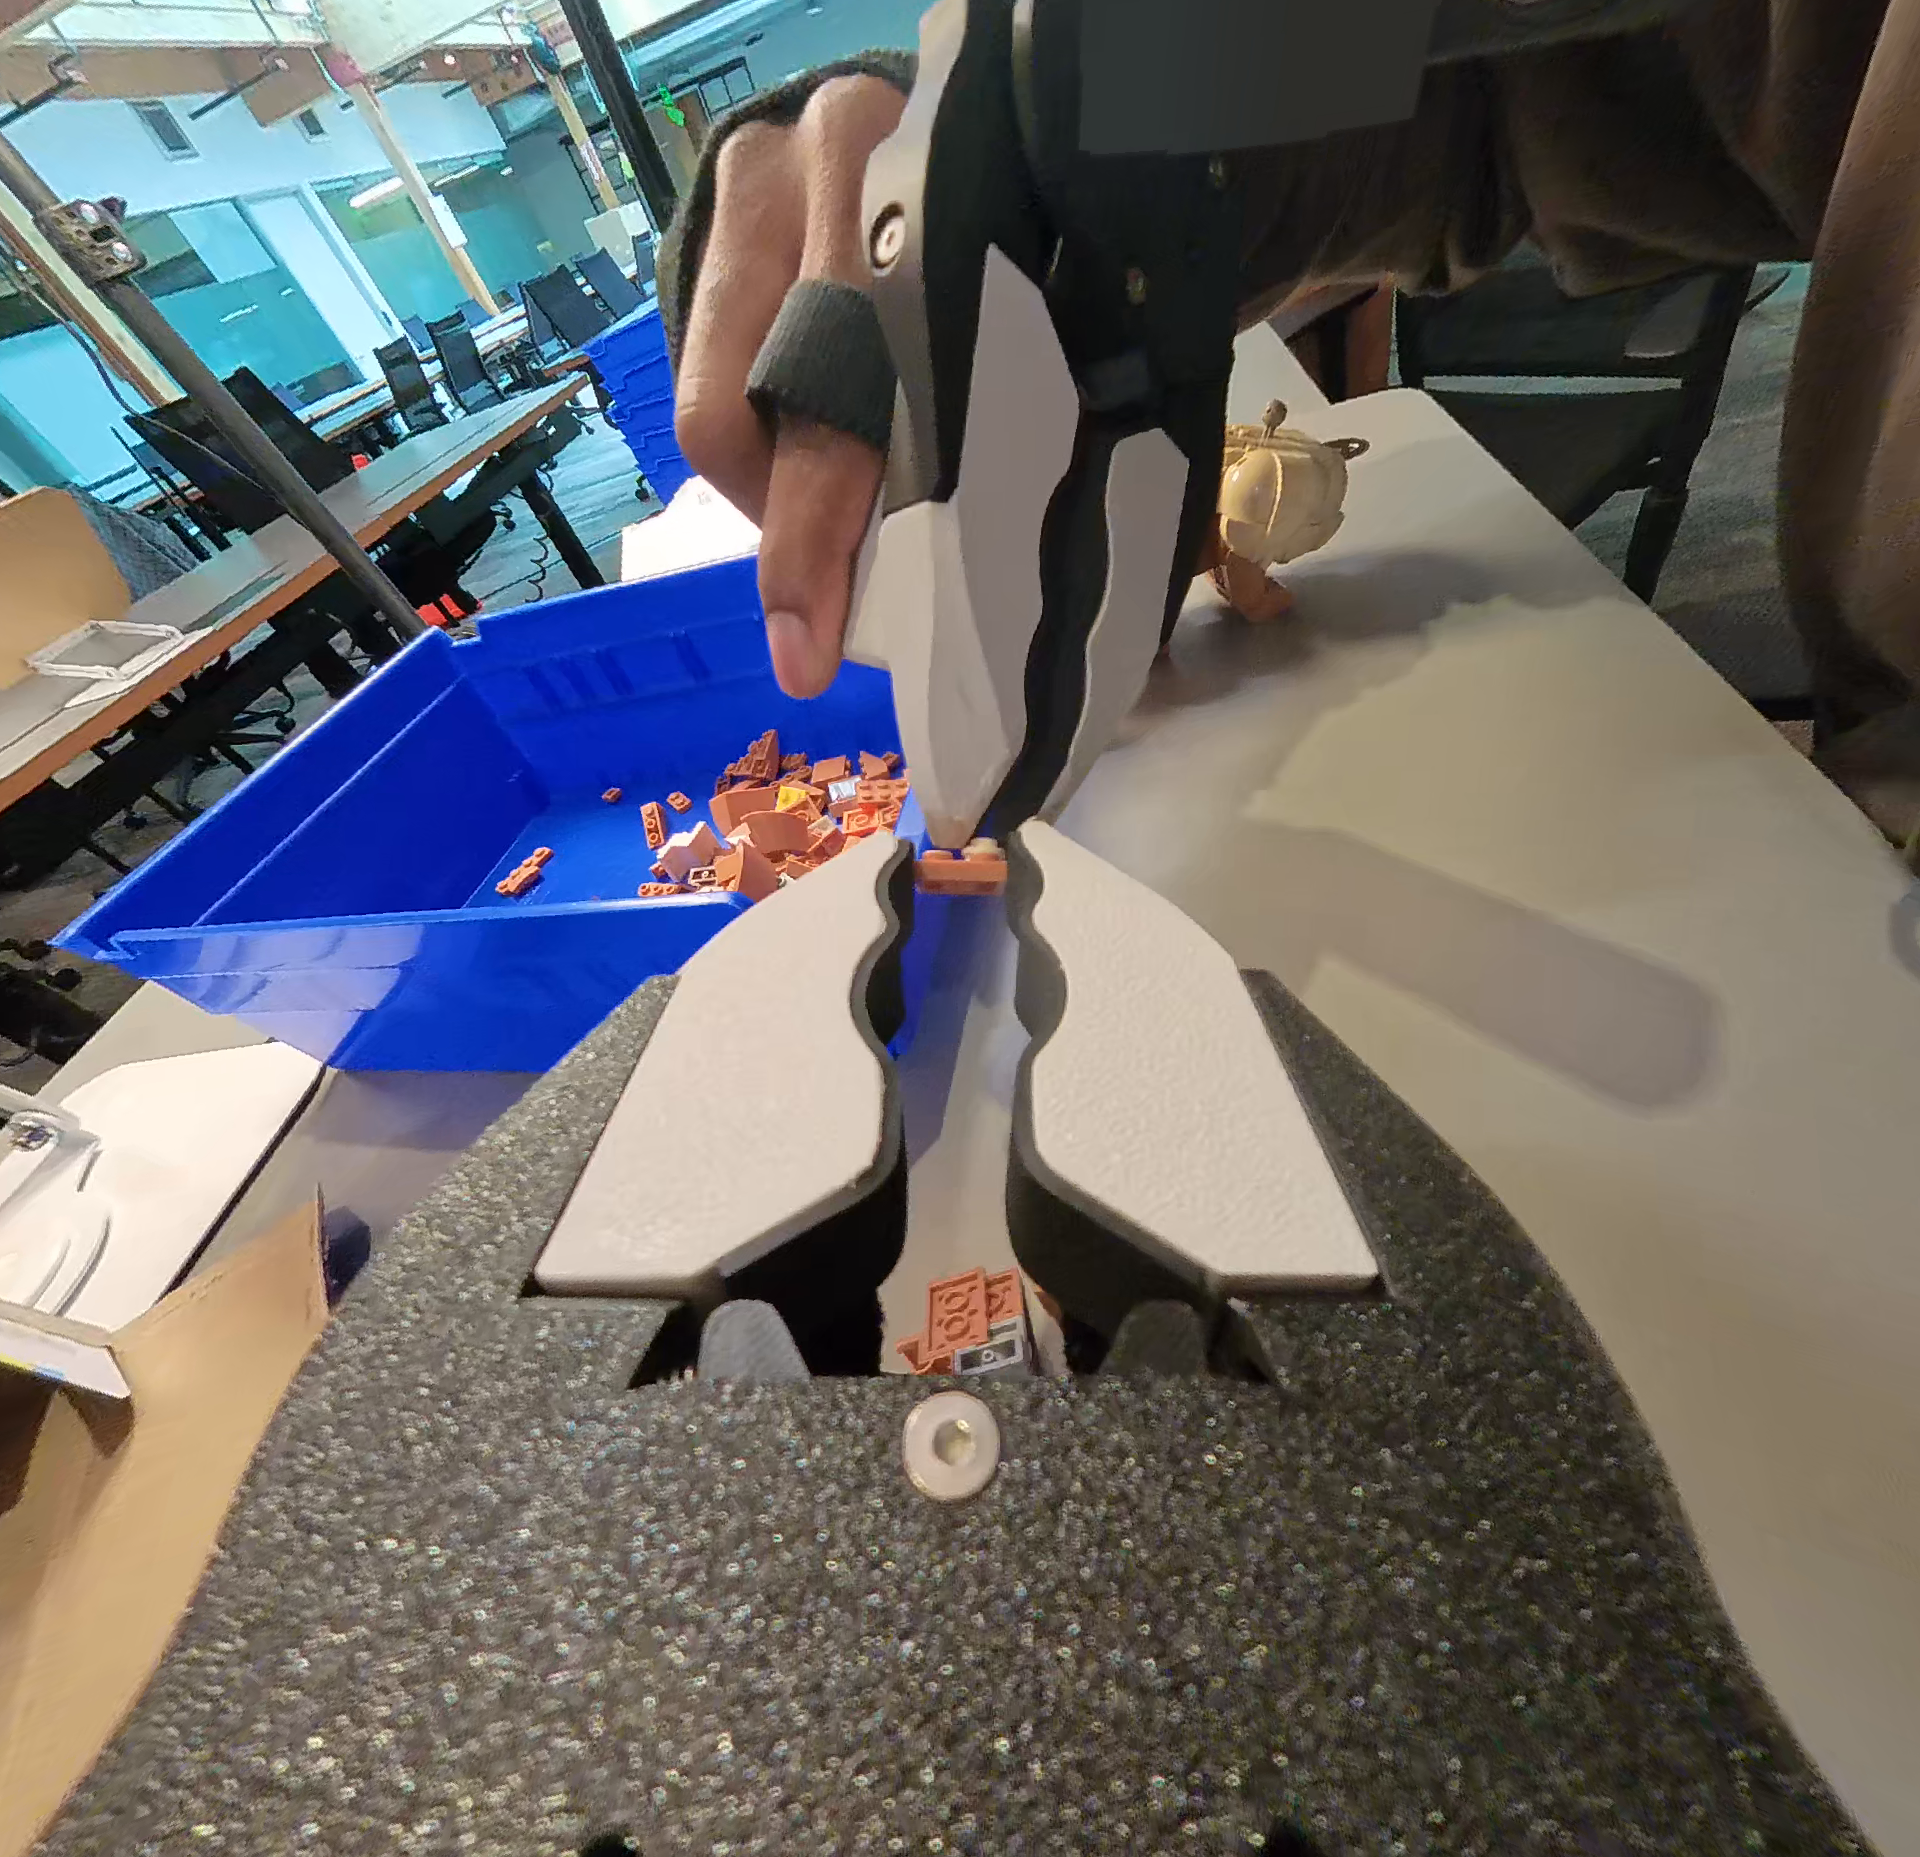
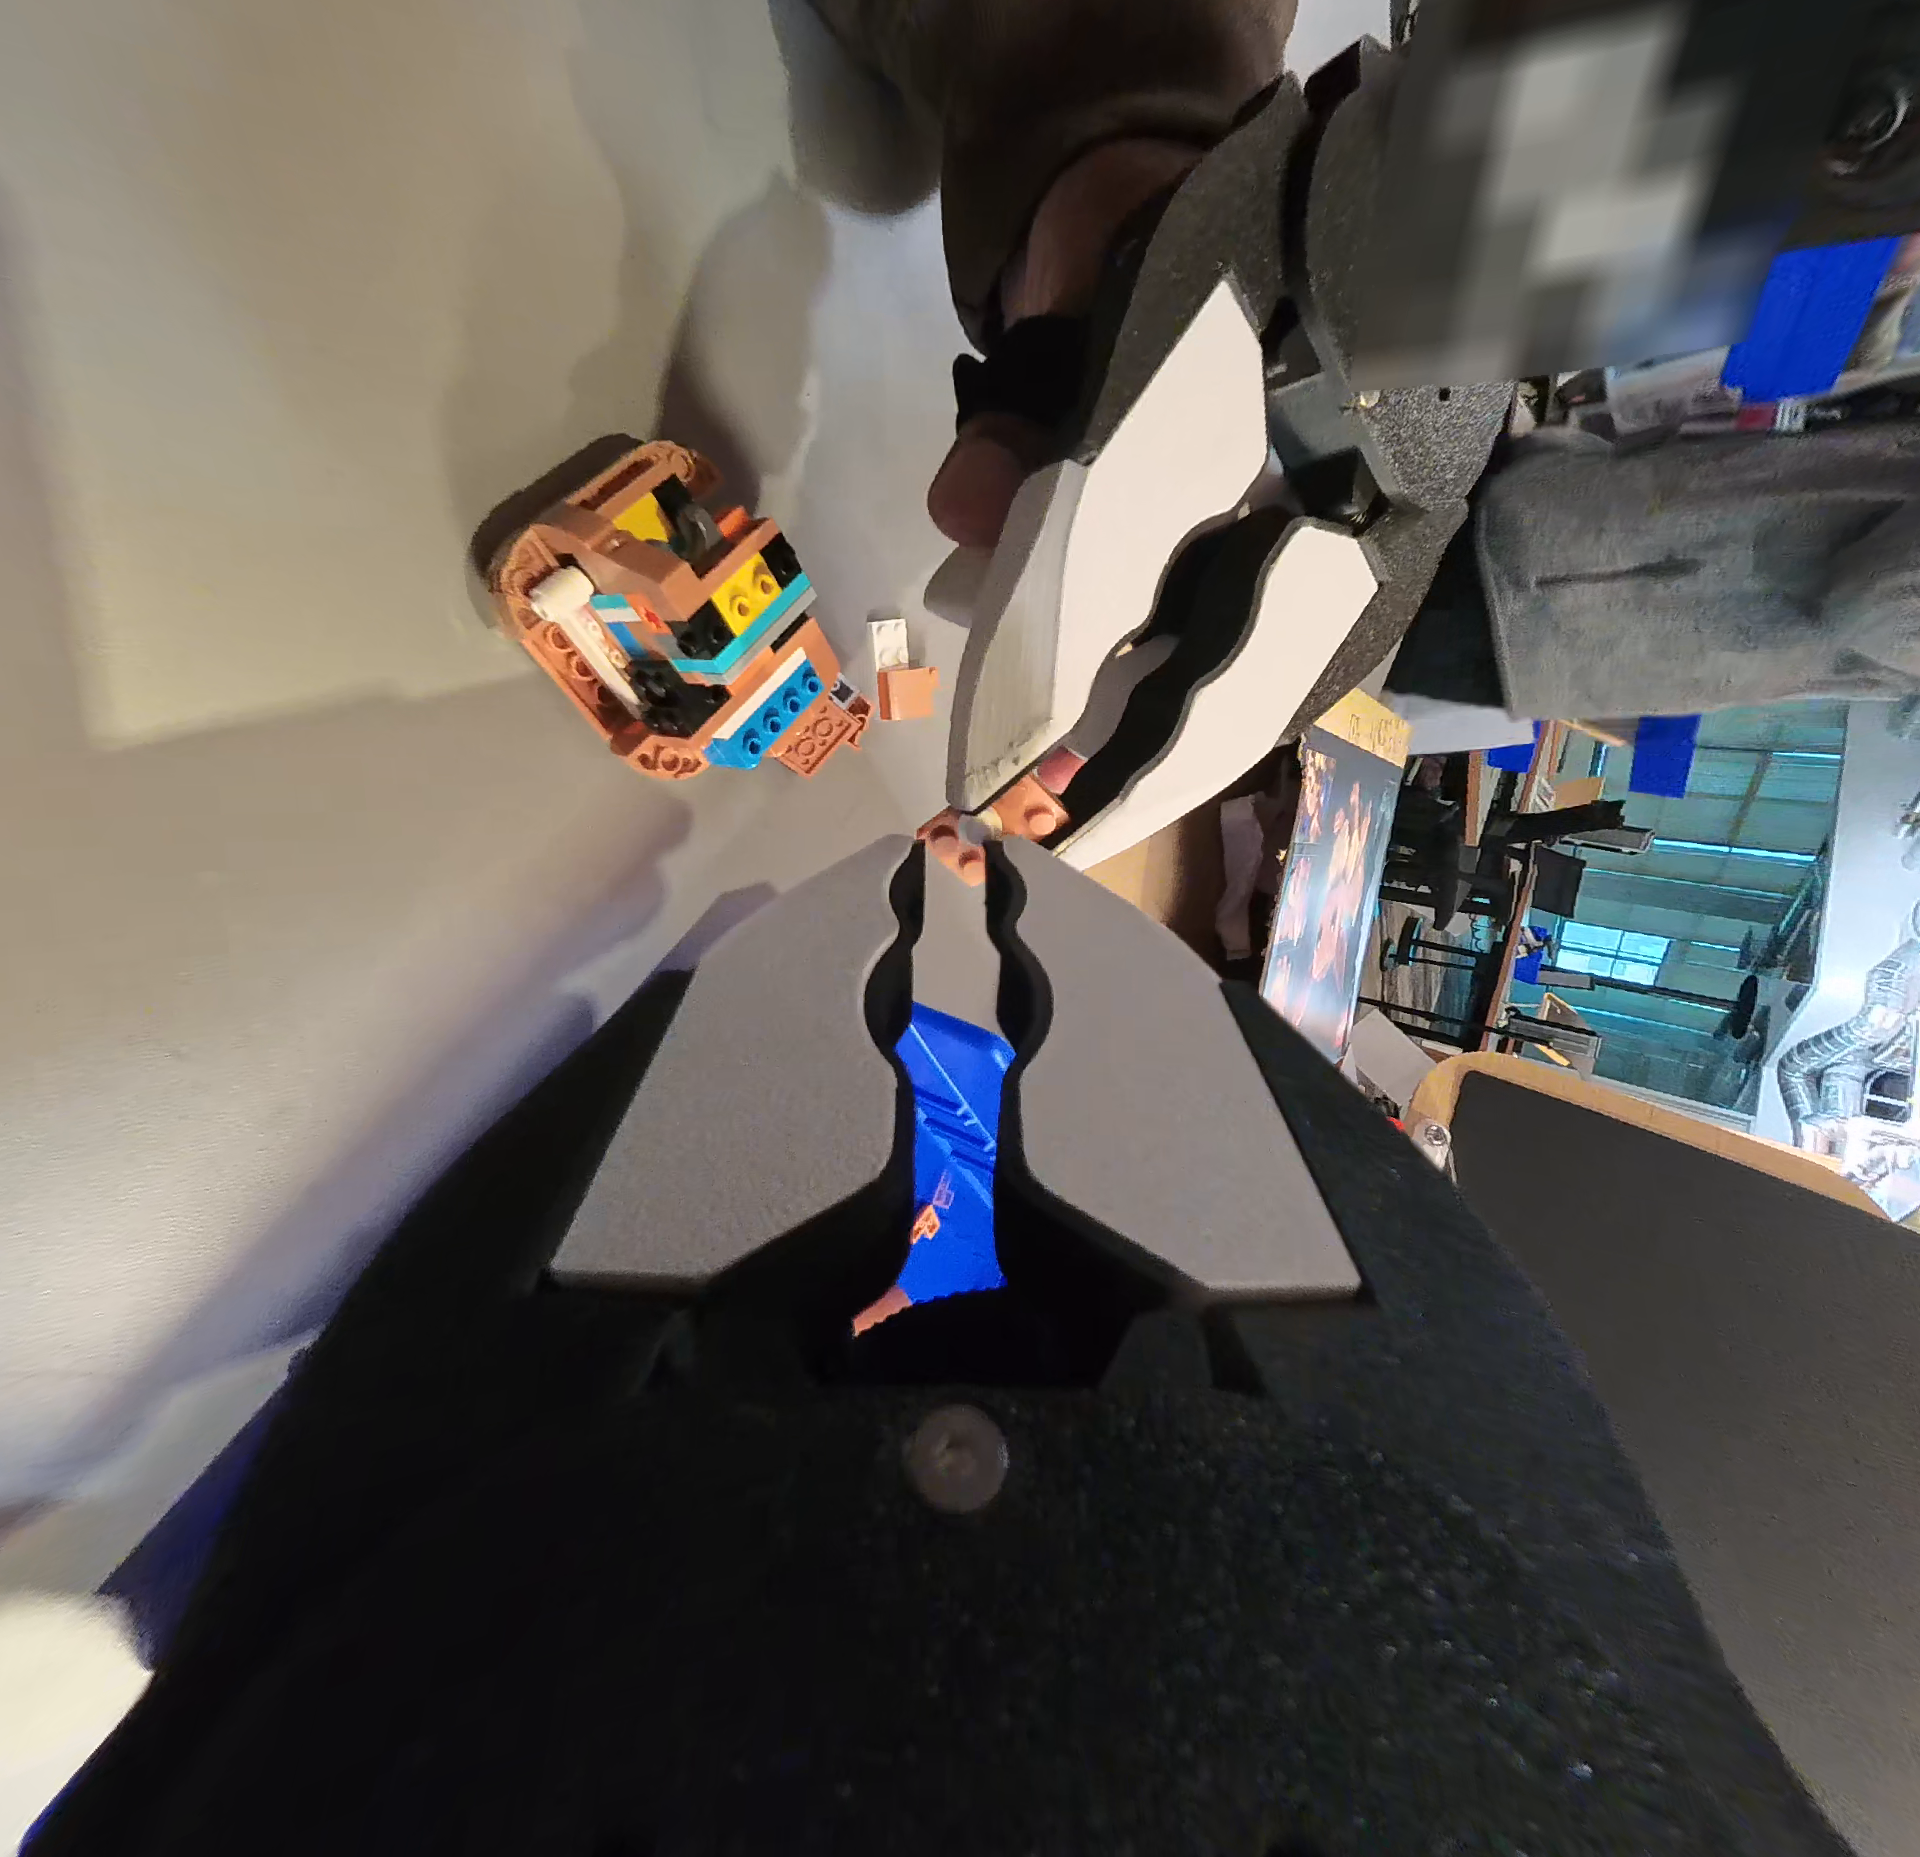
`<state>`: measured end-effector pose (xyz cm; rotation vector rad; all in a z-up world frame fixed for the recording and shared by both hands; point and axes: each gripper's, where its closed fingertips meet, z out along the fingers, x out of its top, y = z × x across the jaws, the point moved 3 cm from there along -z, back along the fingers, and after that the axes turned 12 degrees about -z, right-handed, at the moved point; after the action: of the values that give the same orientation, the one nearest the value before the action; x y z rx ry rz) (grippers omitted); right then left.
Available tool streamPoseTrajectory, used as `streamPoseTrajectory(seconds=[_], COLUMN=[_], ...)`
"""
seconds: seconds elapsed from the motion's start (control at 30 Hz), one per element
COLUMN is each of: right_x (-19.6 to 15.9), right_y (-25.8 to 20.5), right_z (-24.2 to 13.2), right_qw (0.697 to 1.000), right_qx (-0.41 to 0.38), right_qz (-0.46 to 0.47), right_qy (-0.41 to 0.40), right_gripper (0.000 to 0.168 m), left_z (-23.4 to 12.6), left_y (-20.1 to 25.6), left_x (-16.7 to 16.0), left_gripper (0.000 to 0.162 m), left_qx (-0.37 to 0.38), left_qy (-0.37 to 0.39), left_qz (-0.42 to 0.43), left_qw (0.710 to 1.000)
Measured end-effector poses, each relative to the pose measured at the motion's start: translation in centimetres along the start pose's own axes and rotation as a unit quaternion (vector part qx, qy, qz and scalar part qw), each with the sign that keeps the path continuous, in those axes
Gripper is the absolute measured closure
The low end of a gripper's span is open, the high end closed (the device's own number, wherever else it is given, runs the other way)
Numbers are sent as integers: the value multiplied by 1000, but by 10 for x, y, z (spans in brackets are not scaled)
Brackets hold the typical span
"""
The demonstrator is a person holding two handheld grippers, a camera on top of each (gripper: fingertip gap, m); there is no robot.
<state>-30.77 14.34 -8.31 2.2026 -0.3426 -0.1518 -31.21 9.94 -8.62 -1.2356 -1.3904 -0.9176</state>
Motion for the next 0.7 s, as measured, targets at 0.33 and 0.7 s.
streamPoseTrajectory(seconds=[0.33, 0.7], right_x=[4, 4], right_y=[4, 10], right_z=[1, -2], right_qw=[1000, 999], right_qx=[-11, -23], right_qz=[-7, 30], right_qy=[6, 15], right_gripper=[159, 162], left_z=[2, -1], left_y=[2, 1], left_x=[0, 5], left_gripper=[146, 145], left_qx=[1, -13], left_qy=[0, 29], left_qz=[0, -24], left_qw=[1000, 999])
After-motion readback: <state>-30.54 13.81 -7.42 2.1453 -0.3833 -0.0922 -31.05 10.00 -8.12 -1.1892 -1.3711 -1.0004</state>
